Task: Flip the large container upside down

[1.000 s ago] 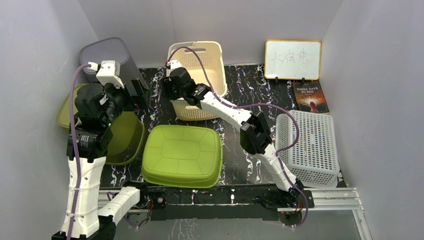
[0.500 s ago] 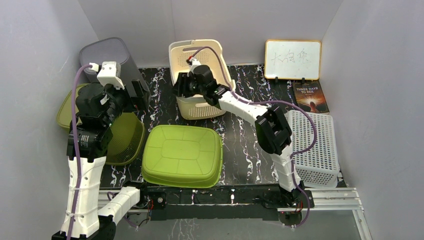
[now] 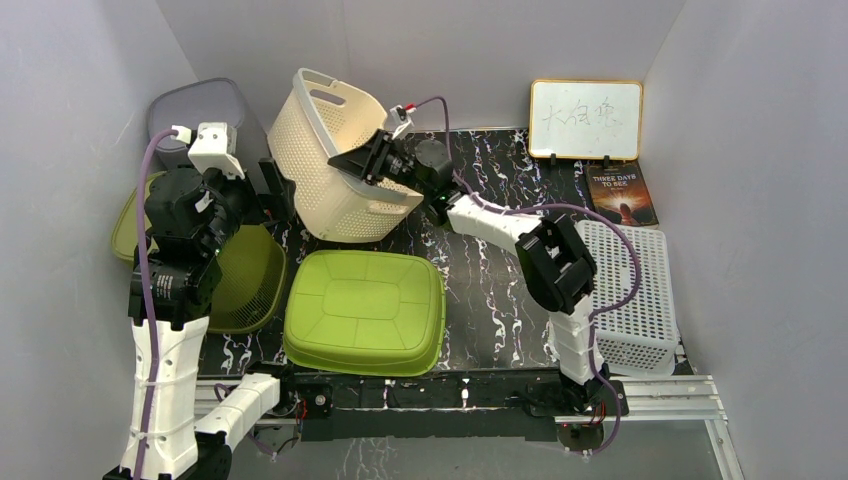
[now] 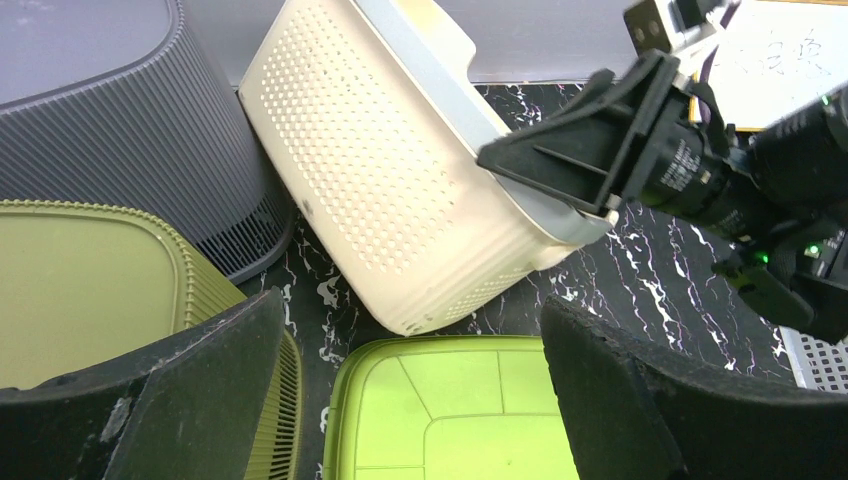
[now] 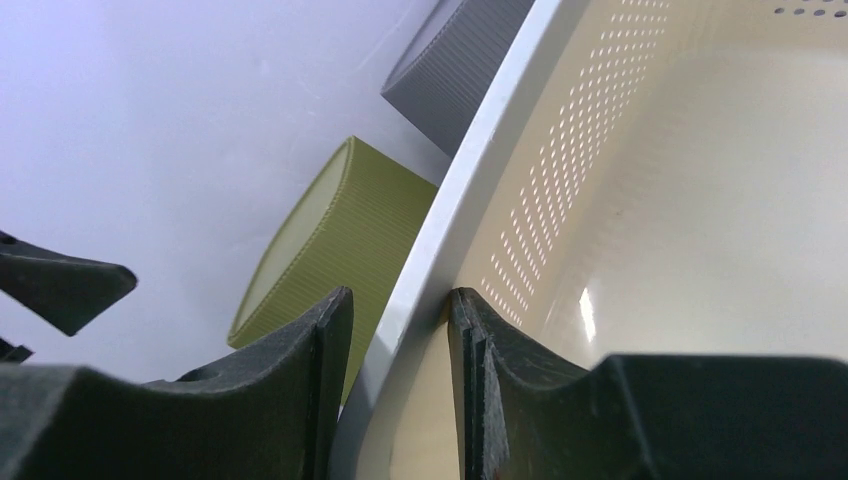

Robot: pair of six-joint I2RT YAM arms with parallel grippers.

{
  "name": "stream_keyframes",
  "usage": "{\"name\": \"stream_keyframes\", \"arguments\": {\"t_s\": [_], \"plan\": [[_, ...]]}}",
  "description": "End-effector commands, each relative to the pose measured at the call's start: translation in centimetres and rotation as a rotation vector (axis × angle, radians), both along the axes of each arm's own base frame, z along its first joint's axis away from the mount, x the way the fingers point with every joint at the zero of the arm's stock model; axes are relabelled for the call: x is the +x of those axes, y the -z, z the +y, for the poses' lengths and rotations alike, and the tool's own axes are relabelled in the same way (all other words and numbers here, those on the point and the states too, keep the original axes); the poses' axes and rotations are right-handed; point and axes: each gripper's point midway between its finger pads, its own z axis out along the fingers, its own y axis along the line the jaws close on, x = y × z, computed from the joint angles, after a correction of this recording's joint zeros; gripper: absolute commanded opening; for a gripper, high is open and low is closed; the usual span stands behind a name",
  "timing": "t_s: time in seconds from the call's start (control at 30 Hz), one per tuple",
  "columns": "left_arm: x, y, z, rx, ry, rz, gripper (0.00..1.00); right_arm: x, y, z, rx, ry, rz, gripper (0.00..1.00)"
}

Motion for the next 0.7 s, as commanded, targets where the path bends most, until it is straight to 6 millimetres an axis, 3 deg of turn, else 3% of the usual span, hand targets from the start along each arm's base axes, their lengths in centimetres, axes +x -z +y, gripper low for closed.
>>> {"name": "stream_keyframes", "arguments": {"t_s": [0.0,0.2,0.4,0.67], "plan": [[-0.7,-1.3,0.3,0.011,-0.006,-0.034,0.98,-1.5,-6.9,-5.1,0.269,0.056,-0.083,0.00],[-0.6,-0.8,0.1,0.008,0.000,-0.028,0.98,-0.2,-2.2,-8.1,0.182,0.172,-0.006,0.00],[-0.5,-0.5,0.0,-0.001,0.006,-0.022,0.98,1.0,1.0,-11.7,0.139,0.247,0.062,0.00],[-0.2,0.1,-0.2,-0.010,0.009,-0.011,0.98,0.8,3.3,-13.4,0.107,0.230,0.106,0.19]]}}
